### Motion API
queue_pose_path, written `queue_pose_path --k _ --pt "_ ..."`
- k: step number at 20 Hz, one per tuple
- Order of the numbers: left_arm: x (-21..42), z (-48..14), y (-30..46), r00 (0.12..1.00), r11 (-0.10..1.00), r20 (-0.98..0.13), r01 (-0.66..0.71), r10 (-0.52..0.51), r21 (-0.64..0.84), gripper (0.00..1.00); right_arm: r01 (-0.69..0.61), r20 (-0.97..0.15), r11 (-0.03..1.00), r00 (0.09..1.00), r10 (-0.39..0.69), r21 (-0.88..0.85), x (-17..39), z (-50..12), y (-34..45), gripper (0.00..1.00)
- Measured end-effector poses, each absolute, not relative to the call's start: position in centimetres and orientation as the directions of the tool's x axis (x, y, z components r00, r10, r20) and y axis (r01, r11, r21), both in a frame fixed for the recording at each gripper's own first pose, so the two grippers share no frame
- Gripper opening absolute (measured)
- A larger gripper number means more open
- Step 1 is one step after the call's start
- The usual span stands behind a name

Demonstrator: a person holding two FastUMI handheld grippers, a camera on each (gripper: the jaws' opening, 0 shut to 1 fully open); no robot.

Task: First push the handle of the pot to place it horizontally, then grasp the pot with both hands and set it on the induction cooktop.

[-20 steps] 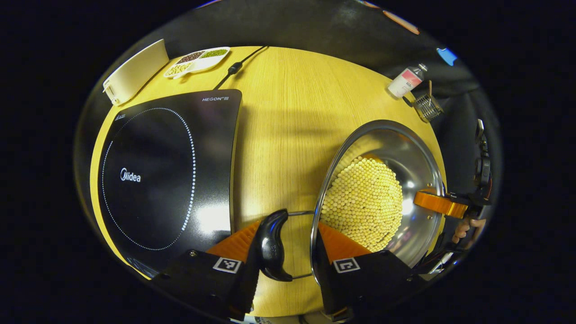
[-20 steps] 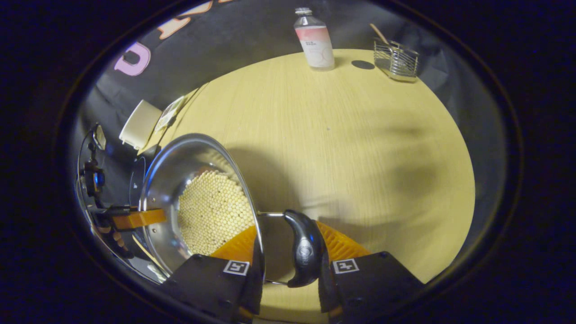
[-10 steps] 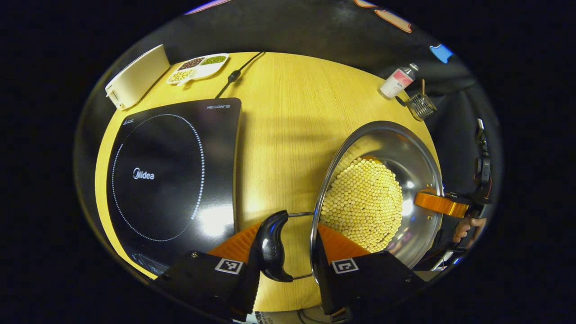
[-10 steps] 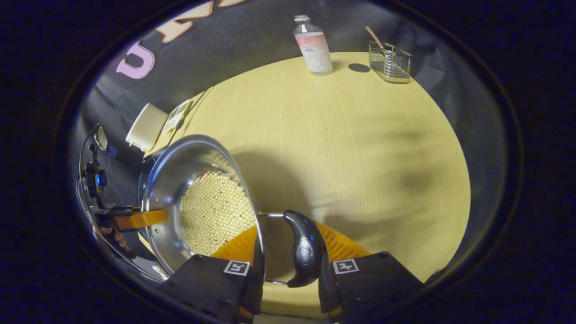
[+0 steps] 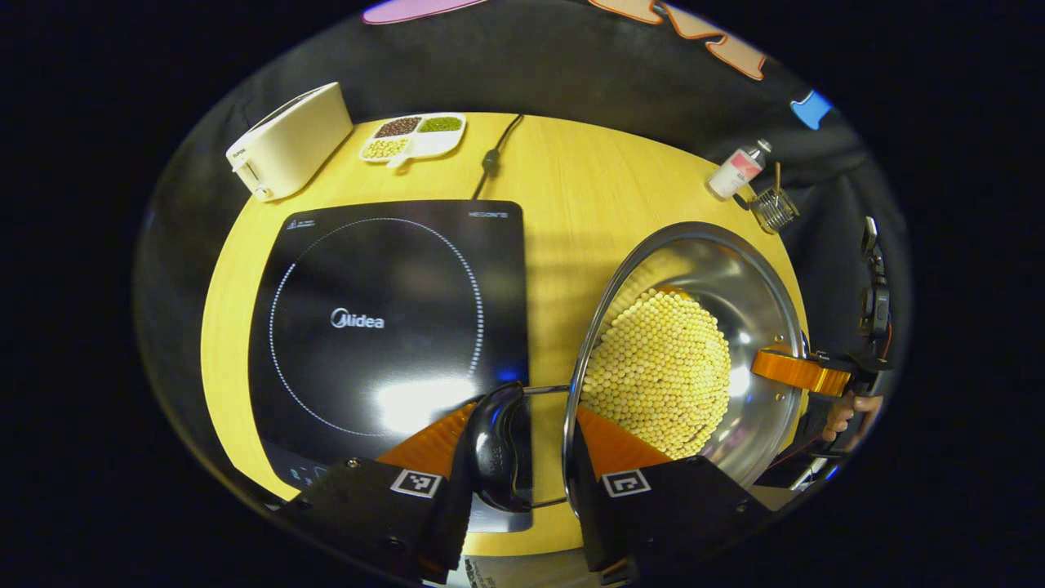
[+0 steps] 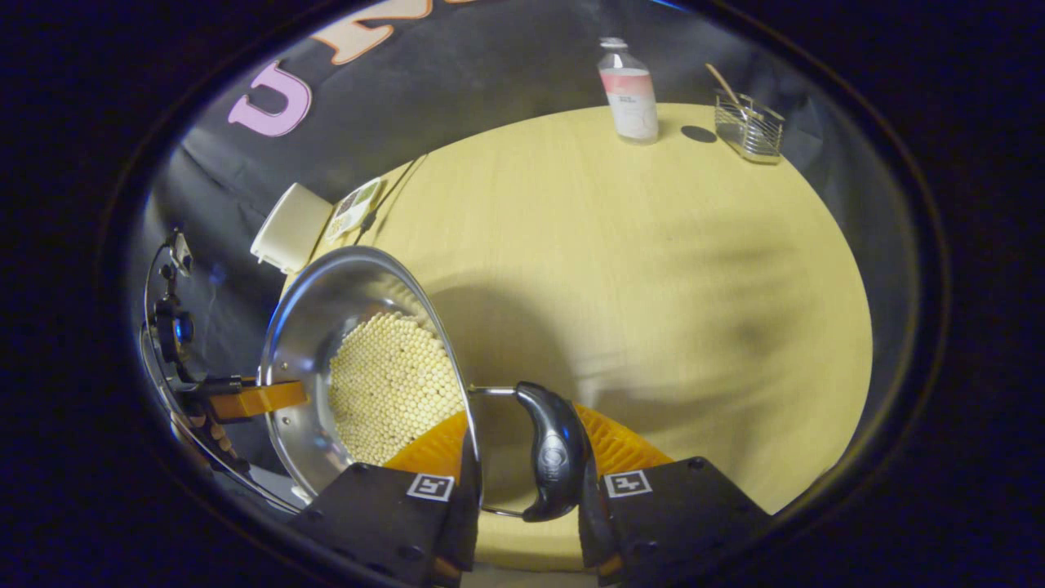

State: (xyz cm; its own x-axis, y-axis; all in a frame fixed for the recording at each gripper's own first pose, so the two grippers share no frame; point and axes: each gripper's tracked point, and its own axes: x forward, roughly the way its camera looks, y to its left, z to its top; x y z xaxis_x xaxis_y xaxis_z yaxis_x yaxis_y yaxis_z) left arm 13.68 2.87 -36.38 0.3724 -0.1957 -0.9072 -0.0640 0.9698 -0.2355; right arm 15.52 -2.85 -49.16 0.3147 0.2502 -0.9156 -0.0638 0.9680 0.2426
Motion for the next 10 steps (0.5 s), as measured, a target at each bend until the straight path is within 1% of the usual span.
queue_pose_path --k 1,2,3,5,6,9,10 --pt "13.7 -36.3 4.0 0.379 0.969 -0.903 -0.057 -0.2 -0.239 0.58 -0.06 -0.916 0.969 0.318 0.245 0.238 15.5 -49.1 -2.9 0.52" --pt "13.8 -36.4 5.1 0.384 0.969 -0.9 -0.048 -0.207 -0.243 0.58 -0.055 -0.916 0.971 0.322 0.238 0.233 15.5 -49.1 -2.8 0.52" --pt "14.0 -36.4 6.5 0.392 0.968 -0.895 -0.034 -0.214 -0.247 0.58 -0.045 -0.916 0.972 0.327 0.231 0.229 15.4 -48.9 -3.0 0.46" --pt "14.2 -36.7 9.1 0.397 0.966 -0.888 -0.011 -0.232 -0.257 0.57 -0.018 -0.919 0.977 0.335 0.206 0.213 15.1 -48.5 -3.2 0.46" --pt "14.4 -36.7 10.5 0.403 0.965 -0.883 0.005 -0.241 -0.262 0.57 -0.017 -0.92 0.979 0.339 0.197 0.203 15.1 -48.5 -3.3 0.52" --pt "14.9 -37.4 14.5 0.42 0.958 -0.867 0.029 -0.27 -0.284 0.57 0.002 -0.921 0.985 0.354 0.162 0.174 15.0 -48.1 -3.6 0.52" --pt "14.9 -37.6 15.6 0.412 0.954 -0.867 0.022 -0.28 -0.298 0.57 0.004 -0.922 0.987 0.358 0.148 0.16 15.0 -47.8 -3.7 0.52"
